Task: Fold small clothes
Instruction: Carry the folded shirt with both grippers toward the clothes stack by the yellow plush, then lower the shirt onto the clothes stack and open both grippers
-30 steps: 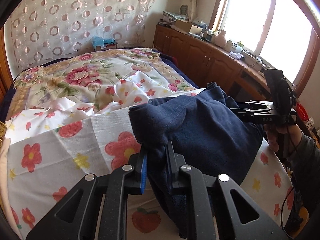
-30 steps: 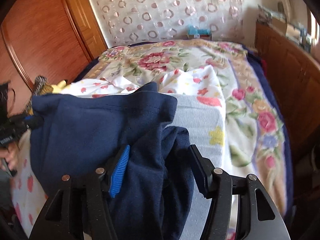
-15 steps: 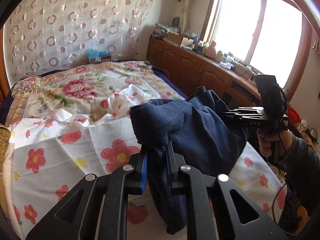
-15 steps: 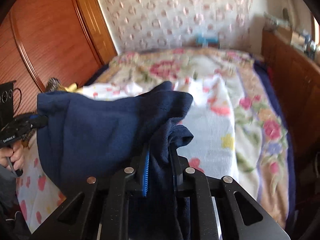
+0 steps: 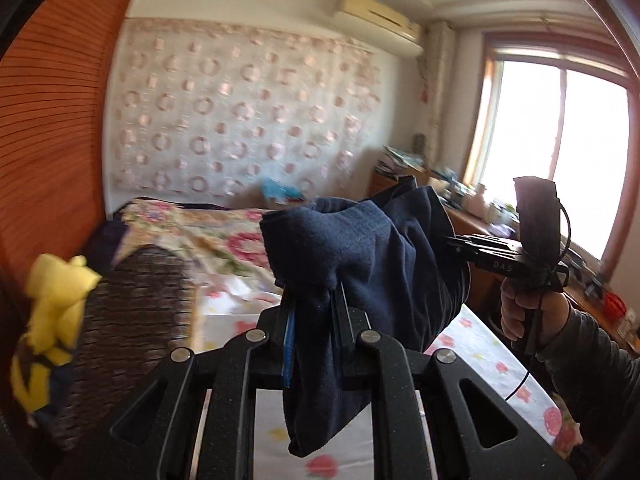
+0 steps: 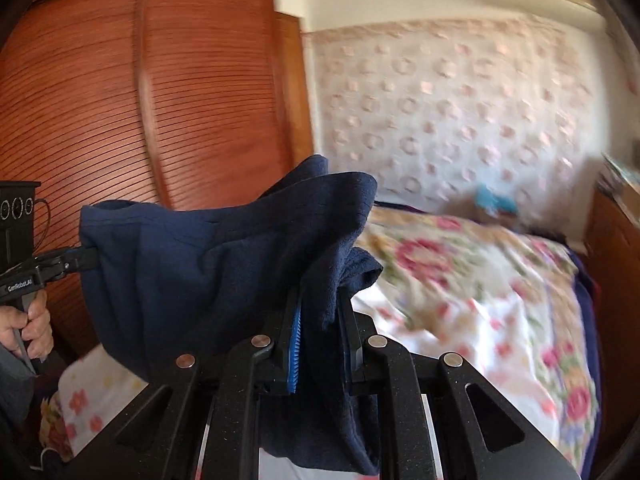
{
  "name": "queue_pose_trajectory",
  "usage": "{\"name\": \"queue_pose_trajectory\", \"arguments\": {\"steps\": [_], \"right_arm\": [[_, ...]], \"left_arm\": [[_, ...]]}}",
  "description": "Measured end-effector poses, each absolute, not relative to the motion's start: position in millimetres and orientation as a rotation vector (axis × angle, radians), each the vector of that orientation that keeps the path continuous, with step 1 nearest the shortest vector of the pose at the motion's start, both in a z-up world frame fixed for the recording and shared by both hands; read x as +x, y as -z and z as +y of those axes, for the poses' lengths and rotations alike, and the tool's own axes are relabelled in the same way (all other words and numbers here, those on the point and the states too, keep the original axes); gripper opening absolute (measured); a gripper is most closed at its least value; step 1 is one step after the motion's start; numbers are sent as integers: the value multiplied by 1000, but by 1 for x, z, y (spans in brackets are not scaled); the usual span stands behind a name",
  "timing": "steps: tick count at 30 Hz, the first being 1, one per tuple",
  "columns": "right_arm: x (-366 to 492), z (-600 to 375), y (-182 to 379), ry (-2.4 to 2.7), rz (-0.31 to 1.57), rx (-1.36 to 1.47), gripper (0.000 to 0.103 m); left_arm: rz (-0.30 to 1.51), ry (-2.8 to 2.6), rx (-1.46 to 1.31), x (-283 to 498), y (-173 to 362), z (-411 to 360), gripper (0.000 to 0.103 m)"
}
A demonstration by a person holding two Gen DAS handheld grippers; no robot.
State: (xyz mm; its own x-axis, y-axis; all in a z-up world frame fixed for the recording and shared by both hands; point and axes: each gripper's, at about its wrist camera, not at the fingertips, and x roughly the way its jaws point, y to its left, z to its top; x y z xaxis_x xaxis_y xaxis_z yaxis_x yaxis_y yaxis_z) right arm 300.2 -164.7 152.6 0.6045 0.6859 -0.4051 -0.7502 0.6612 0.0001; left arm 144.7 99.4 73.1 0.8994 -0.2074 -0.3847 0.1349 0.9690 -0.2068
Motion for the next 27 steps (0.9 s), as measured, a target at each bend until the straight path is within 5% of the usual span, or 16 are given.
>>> {"name": "queue_pose_trajectory", "arguments": {"steps": [17, 23, 27], "right_arm": [[362, 177, -123, -993, 361, -658, 14], [374, 202, -107, -989, 409, -604, 16], [382, 178, -109, -927, 431, -542, 32]], "left_arm": [[543, -216, -424, 96, 53, 240, 15], [586, -243, -445, 85, 72, 253, 15], [606, -266, -414, 87, 72, 249, 16]]}}
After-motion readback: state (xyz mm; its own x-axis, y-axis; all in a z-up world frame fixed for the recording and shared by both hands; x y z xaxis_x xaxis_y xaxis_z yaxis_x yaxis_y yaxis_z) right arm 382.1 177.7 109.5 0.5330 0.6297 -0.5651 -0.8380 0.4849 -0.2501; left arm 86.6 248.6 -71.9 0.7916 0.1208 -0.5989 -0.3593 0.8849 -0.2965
